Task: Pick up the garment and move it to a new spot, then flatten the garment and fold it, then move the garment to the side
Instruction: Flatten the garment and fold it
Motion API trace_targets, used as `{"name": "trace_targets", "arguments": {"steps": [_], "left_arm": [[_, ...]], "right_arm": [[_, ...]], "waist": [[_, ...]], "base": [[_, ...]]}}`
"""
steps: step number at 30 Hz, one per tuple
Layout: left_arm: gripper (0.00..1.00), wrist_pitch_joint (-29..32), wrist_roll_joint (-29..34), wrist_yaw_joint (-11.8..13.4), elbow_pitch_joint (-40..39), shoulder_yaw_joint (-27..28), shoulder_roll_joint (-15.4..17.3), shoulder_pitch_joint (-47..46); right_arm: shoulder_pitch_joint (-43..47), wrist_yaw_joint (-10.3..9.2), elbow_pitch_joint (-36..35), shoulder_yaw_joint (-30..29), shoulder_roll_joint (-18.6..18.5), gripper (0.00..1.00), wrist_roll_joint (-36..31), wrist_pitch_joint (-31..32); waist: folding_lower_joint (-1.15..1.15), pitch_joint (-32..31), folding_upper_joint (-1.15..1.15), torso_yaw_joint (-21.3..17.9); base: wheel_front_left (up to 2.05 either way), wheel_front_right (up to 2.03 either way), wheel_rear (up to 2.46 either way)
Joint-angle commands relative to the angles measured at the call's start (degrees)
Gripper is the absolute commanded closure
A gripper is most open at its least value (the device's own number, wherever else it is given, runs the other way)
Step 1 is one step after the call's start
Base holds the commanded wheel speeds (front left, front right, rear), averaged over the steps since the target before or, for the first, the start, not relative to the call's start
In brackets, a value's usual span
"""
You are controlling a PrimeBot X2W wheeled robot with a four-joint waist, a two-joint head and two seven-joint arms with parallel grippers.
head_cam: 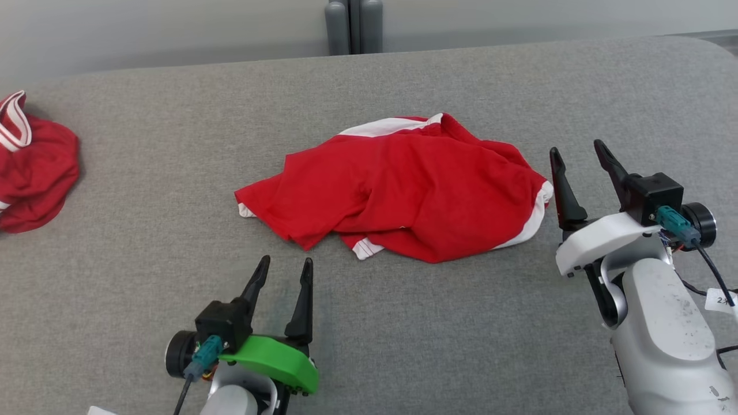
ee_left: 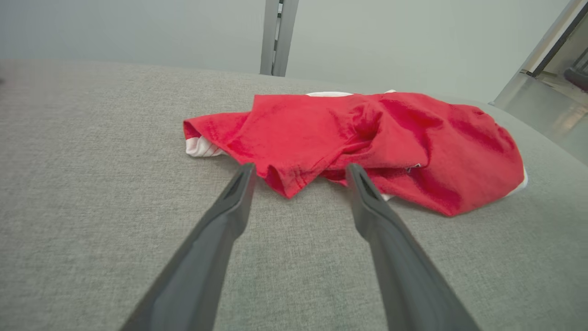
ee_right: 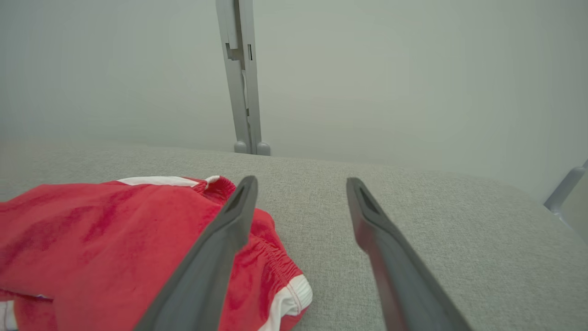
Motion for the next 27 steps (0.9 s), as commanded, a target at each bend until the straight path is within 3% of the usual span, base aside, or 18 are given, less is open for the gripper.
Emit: {"name": "trace_targets", "arguments": {"steps": [1, 12, 23, 24, 25, 26, 27], "left_arm": [[0.00, 0.04, 0.22, -0.49, 0.39, -0.72, 0.22, -1.61], [0.00, 0.03, -3.62, -1.60, 7.41, -8.36, 0.28, -10.15], [0.00, 0.35, -8.09, -1.85, 13.00, -8.50, 0.21, -11.70], [0.46, 0.35, -8.17, -1.97, 12.68, -8.38, 0.16, -11.76], [0.85, 0.35, -8.11, -2.13, 12.21, -8.18, 0.13, -11.82], [1.00, 0.33, -7.99, -2.19, 11.83, -8.01, 0.14, -11.72], [1.00, 0.22, -7.88, -2.22, 11.13, -7.72, 0.15, -11.46]], "right_arm": [[1.03, -0.06, -1.31, 0.24, 0.15, 0.00, -0.44, -0.10], [-0.86, -0.06, -7.57, 3.38, 1.25, 0.00, 0.57, -0.10], [-1.05, -0.06, -8.43, 3.59, 1.31, 0.00, 1.79, -0.10], [-0.99, -0.06, -8.38, 3.59, 1.31, 0.00, 1.89, -0.10], [-0.89, -0.06, -8.27, 3.61, 1.28, 0.00, 2.06, -0.10], [-0.75, -0.06, -8.13, 3.67, 1.29, 0.00, 2.14, -0.10], [-0.47, -0.06, -7.96, 3.77, 1.29, 0.00, 2.26, -0.10]], "waist": [[0.00, 1.06, 0.00, -1.28], [0.00, 9.58, 0.00, -7.43], [0.00, 11.38, 0.00, -9.49], [0.00, 11.32, 0.00, -9.45], [0.00, 11.21, 0.00, -9.37], [0.00, 11.01, 0.00, -9.27], [0.00, 10.66, 0.00, -9.09]], "base": [[0.00, 0.00, 0.00], [0.00, 0.00, 0.00], [0.00, 0.00, 0.00], [0.00, 0.00, 0.00], [0.00, 0.00, 0.00], [0.00, 0.00, 0.00], [0.00, 0.00, 0.00]]}}
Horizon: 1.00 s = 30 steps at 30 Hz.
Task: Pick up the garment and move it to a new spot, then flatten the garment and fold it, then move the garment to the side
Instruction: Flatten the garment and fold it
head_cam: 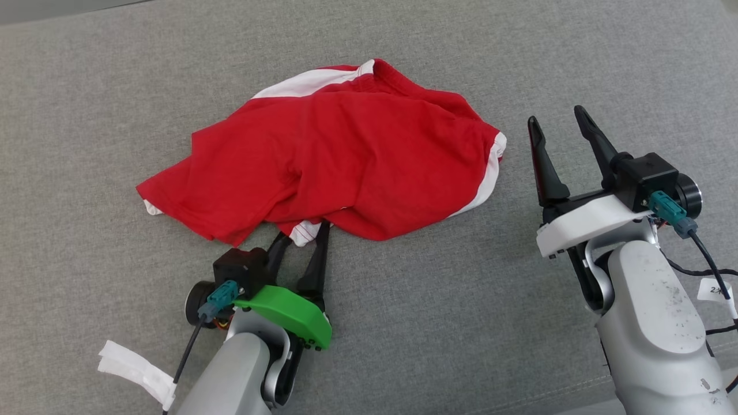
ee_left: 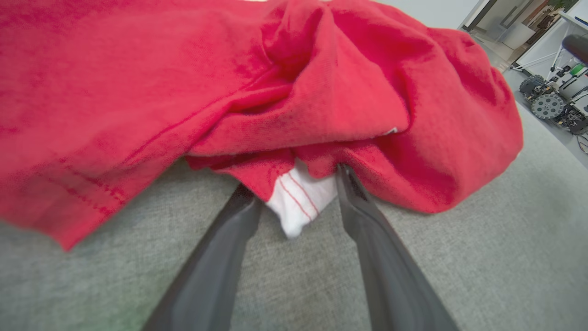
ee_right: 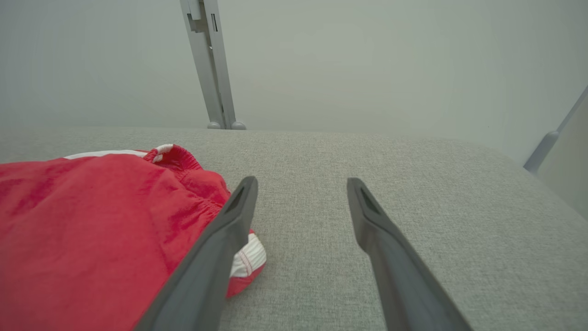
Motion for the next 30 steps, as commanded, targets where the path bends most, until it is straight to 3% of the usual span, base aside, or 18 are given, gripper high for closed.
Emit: {"name": "trace_targets", "arguments": {"steps": [1, 17, 27, 28, 29, 30], "left_arm": [[1.00, 0.43, -0.05, -0.51, 0.46, 0.15, 0.10, 1.03], [1.00, 0.28, 1.87, -0.02, -6.96, 7.28, 0.14, 10.71], [1.00, 0.29, 5.98, 0.30, -4.58, 13.97, 0.15, 14.62], [0.88, 0.28, 6.19, 0.44, -4.09, 14.60, 0.14, 14.64], [0.62, 0.29, 6.51, 0.67, -3.17, 15.49, 0.15, 14.68], [0.50, 0.29, 7.08, 0.87, -2.67, 16.13, 0.16, 14.54]], "right_arm": [[0.47, -0.06, 0.28, 0.04, -0.15, 0.00, 0.39, -0.10], [8.73, -0.06, 3.01, -1.94, -0.17, 0.00, 0.40, -0.10], [12.79, -0.06, 3.78, -0.14, -0.18, 0.00, 2.11, -0.10], [13.14, -0.06, 3.81, 0.01, -0.18, 0.00, 2.27, -0.10], [13.55, -0.06, 3.88, 0.31, -0.17, 0.00, 2.37, -0.10], [13.75, -0.06, 3.89, 0.59, -0.16, 0.00, 2.46, -0.10]], "waist": [[0.00, -0.79, 0.00, 0.48], [0.00, -11.88, 0.00, 9.01], [0.00, -15.76, 0.00, 9.61], [0.00, -15.93, 0.00, 9.52], [0.00, -16.07, 0.00, 9.37], [0.00, -16.14, 0.00, 9.24]], "base": [[0.00, 0.00, 0.00], [0.00, 0.00, 0.00], [0.00, 0.00, 0.00], [0.00, 0.00, 0.00], [0.00, 0.00, 0.00], [0.00, 0.00, 0.00]]}}
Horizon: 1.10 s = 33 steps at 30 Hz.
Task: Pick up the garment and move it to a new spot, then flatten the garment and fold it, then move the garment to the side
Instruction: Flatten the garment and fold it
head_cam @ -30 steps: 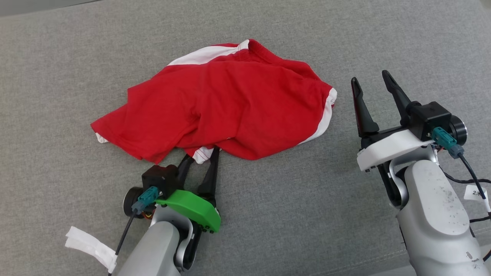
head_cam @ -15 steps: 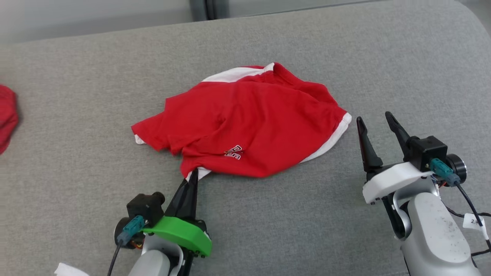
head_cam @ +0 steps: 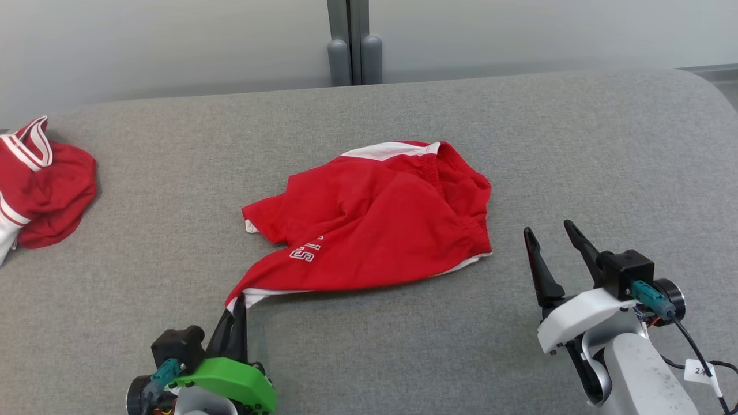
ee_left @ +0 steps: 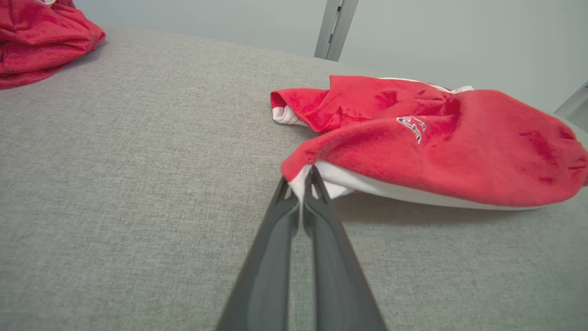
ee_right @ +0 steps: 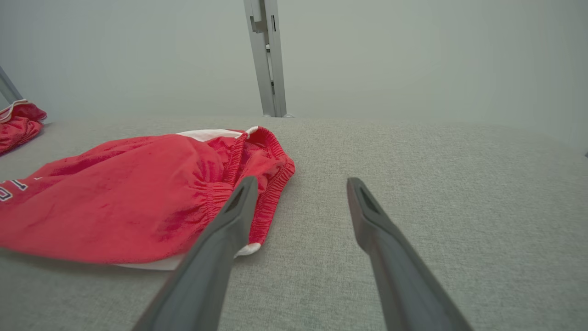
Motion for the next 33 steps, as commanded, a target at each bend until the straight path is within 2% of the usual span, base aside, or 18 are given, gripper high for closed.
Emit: {"name": "trace_targets", "arguments": {"steps": [1, 7, 14, 27, 29, 31, 33], "left_arm": [[0.00, 0.05, 0.92, 0.61, 0.92, 1.15, 0.25, 0.25], [0.00, 0.05, 2.91, 3.24, -0.09, 5.42, 0.24, -1.32], [0.00, 0.05, 2.55, 3.71, -2.34, 3.93, 0.23, -1.57], [0.00, 0.05, 0.87, 3.85, -5.11, -0.60, 0.24, -2.17], [0.00, 0.05, 0.70, 3.90, -5.88, -0.74, 0.25, -2.26], [0.00, 0.06, 0.60, 3.88, -6.33, -1.04, 0.24, -2.31], [0.00, 0.05, 0.43, 3.75, -6.78, -1.35, 0.24, -2.58]], "right_arm": [[0.92, -0.06, 0.07, 0.49, -0.21, 0.00, 0.37, -0.10], [1.17, -0.06, -0.43, 2.04, -0.19, 0.00, 0.96, -0.10], [-0.74, -0.06, 0.75, 7.54, -0.21, 0.00, 2.12, -0.11], [-10.54, -0.06, 14.70, 13.67, -0.39, 0.02, 2.70, -0.10], [-11.96, -0.06, 16.01, 13.87, -0.59, 0.24, 2.50, -0.10], [-13.08, -0.06, 17.08, 14.07, -0.69, 0.64, 2.63, -0.10], [-14.11, -0.06, 18.08, 14.67, -0.90, 0.95, 2.75, -0.10]], "waist": [[0.00, -0.45, 0.00, -0.25], [0.00, 0.60, 0.00, -1.02], [0.00, 2.28, 0.00, -0.06], [0.00, 4.97, 0.00, 4.27], [0.00, 5.30, 0.00, 4.70], [0.00, 5.70, 0.00, 5.13], [0.00, 6.17, 0.00, 5.60]], "base": [[0.00, 0.00, 0.00], [0.00, 0.00, 0.00], [0.00, 0.00, 0.00], [0.00, 0.00, 0.00], [0.00, 0.00, 0.00], [0.00, 0.00, 0.00], [0.00, 0.00, 0.00]]}}
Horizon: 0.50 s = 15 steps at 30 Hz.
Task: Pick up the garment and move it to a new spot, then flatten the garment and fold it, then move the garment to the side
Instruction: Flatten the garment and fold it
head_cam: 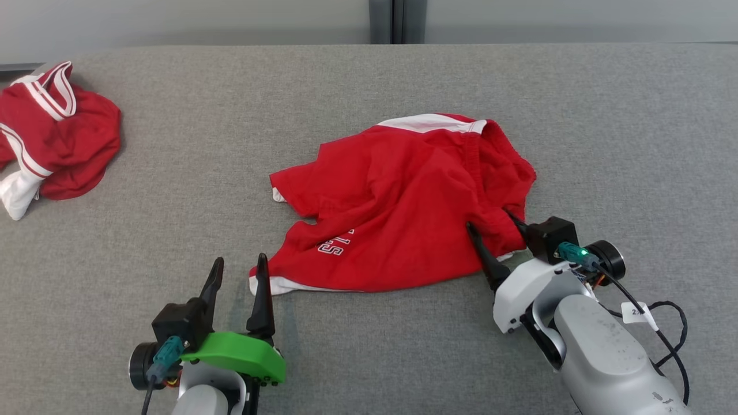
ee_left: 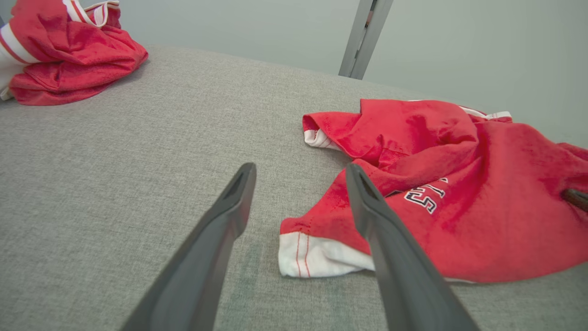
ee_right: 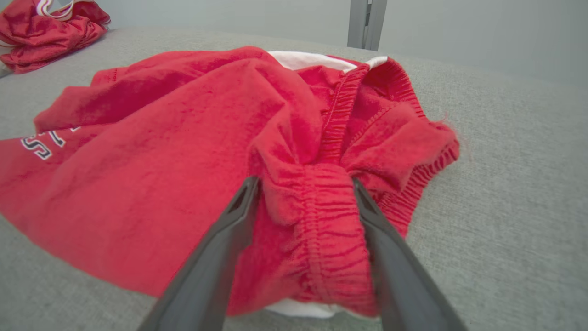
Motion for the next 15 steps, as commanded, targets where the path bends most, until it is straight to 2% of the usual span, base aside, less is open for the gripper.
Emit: {"name": "trace_targets", "arguments": {"steps": [1, 4, 8, 13, 14, 15], "left_arm": [[0.00, 0.07, -0.19, -0.07, -0.40, -0.18, 0.20, -1.16], [0.00, 0.06, -0.52, -0.13, -0.88, -1.04, 0.20, -1.66], [0.00, 0.07, -1.12, 0.02, -1.30, -2.34, 0.20, -2.70], [0.00, 0.07, -2.00, 0.41, -1.10, -4.49, 0.20, -4.12], [0.00, 0.07, -2.13, 0.47, -1.00, -4.71, 0.20, -4.26], [0.00, 0.07, -2.26, 0.58, -0.94, -4.81, 0.20, -4.37]], "right_arm": [[-1.08, -0.06, 0.74, 0.08, -0.48, 1.00, 0.60, -0.10], [-3.46, -0.06, 1.56, -0.39, -0.85, 1.00, 0.56, -0.10], [-7.28, -0.06, 2.33, -4.46, -1.04, 1.00, -0.37, -0.10], [-12.01, -0.06, 8.36, -10.32, -0.35, 1.00, -4.51, -0.10], [-12.42, -0.06, 9.17, -11.49, -0.29, 0.68, -5.20, -0.10], [-12.64, -0.07, 9.32, -12.40, -0.26, 0.02, -5.86, -0.10]], "waist": [[0.00, 0.86, 0.00, 0.81], [0.00, 1.94, 0.00, 1.59], [0.00, 3.97, 0.00, 2.81], [0.00, 5.91, 0.00, 4.49], [0.00, 5.96, 0.00, 4.61], [0.00, 5.94, 0.00, 4.65]], "base": [[0.00, 0.00, 0.00], [0.00, 0.00, 0.00], [0.00, 0.00, 0.00], [0.00, 0.00, 0.00], [0.00, 0.00, 0.00], [0.00, 0.00, 0.00]]}}
